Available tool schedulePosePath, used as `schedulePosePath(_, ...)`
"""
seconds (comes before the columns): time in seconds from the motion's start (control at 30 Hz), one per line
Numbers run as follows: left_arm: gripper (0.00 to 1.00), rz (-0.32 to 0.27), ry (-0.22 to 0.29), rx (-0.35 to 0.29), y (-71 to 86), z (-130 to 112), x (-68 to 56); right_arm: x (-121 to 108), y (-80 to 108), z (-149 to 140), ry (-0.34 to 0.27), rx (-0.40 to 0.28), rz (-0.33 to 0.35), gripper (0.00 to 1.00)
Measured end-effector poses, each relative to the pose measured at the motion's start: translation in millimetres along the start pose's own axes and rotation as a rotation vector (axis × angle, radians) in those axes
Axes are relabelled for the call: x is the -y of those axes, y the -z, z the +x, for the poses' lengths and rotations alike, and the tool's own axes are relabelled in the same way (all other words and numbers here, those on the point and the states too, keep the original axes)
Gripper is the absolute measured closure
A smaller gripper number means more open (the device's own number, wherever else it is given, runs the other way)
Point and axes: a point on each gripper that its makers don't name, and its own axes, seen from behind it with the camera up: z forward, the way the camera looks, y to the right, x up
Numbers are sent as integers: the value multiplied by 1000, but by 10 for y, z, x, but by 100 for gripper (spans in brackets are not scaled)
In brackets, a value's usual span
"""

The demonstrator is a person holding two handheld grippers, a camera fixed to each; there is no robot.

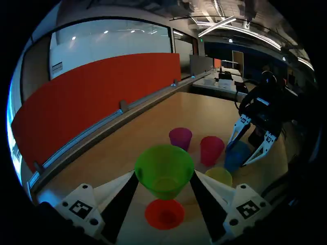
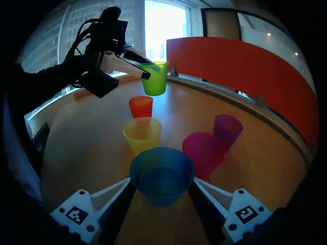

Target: Pour water

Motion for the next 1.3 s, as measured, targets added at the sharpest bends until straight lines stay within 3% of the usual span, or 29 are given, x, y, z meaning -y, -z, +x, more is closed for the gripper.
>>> schedulePosePath(0.5, 14, 33, 34, -99, 325, 191, -145, 105, 372, 711, 13, -170, -69, 12)
schedulePosePath(0.77, 14, 58, 56, -190, 554, 324, -194, 172, 521, 1092, 4, -264, -89, 12)
schedulePosePath(1.13, 14, 86, 94, -327, 834, 451, -303, 247, 658, 1372, 14, -327, -100, 12)
schedulePosePath(1.3, 14, 76, 113, -388, 926, 516, -416, 271, 704, 1450, 24, -343, -101, 12)
